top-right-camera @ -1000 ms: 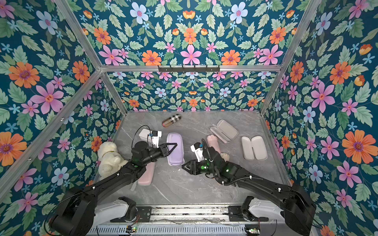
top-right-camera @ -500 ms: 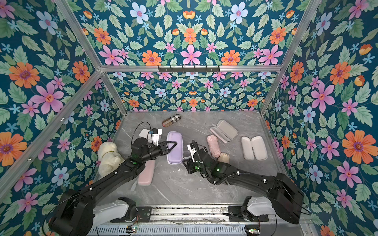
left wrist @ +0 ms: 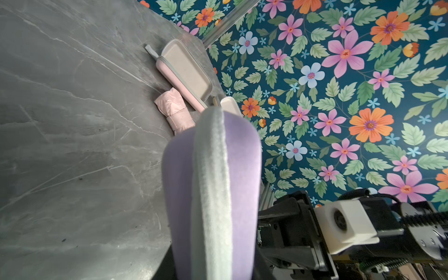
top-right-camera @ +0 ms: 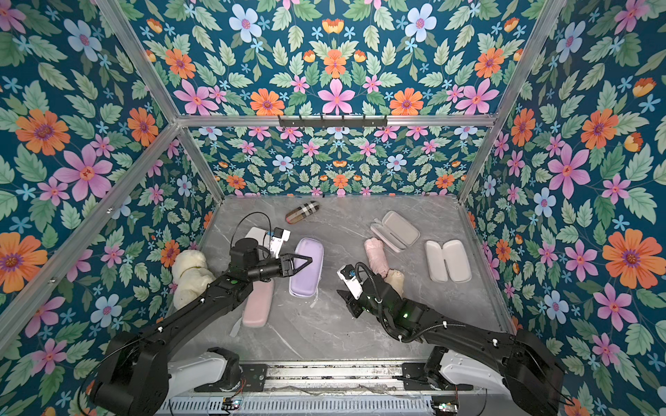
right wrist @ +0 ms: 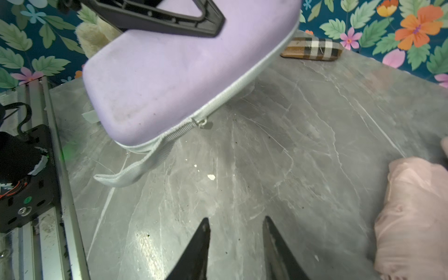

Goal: Put umbrellas into zippered umbrella sleeves
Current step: Zip the zipper on the umbrella sleeve.

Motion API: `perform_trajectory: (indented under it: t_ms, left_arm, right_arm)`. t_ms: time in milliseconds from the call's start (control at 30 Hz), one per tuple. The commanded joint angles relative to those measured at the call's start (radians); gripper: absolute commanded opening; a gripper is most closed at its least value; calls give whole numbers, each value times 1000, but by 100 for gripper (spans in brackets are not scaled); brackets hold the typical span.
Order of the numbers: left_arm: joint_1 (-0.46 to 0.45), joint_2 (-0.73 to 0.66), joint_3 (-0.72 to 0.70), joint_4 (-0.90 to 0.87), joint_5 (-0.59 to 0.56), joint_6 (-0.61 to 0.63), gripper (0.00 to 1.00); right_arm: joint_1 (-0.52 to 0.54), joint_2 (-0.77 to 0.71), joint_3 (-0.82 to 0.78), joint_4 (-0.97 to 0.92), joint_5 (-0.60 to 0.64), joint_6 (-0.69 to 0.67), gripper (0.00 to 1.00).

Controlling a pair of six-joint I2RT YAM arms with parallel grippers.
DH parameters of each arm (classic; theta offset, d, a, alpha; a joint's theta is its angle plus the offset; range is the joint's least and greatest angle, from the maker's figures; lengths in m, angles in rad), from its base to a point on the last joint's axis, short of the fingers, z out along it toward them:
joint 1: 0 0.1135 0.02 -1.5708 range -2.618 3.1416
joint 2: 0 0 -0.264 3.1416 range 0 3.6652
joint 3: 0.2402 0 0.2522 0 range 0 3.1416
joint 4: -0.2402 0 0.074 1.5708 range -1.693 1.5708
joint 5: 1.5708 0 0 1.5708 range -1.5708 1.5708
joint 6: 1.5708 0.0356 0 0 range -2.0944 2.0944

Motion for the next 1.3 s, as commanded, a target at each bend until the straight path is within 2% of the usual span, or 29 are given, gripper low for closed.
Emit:
perform_trajectory:
  t_ms: [0,167,300,700,933,1067,1267]
  left_arm:
    - [1,-5,-9,56,56,-7,20]
    - [-1,-3,-28,102,54,-44,19]
    - [-1,-6,-37,110,53,-49,19]
    - [-4,-3,-49,113,58,-51,16]
    - [-4,3,-51,83,60,-24,14]
    - [-4,-5,-50,12,65,25,14]
    - [-7,-6,-74,-90,64,96,12]
  right_arm:
    - [31,49,20,120,71,-106,41]
    - [79,141,75,149,106,-157,43]
    - [81,195,98,169,104,-181,40]
    - [86,300,162,231,99,-248,27]
    - [86,306,187,208,99,-275,10]
    - [34,299,205,156,101,-311,0]
    - [-105,280,262,114,41,-359,0]
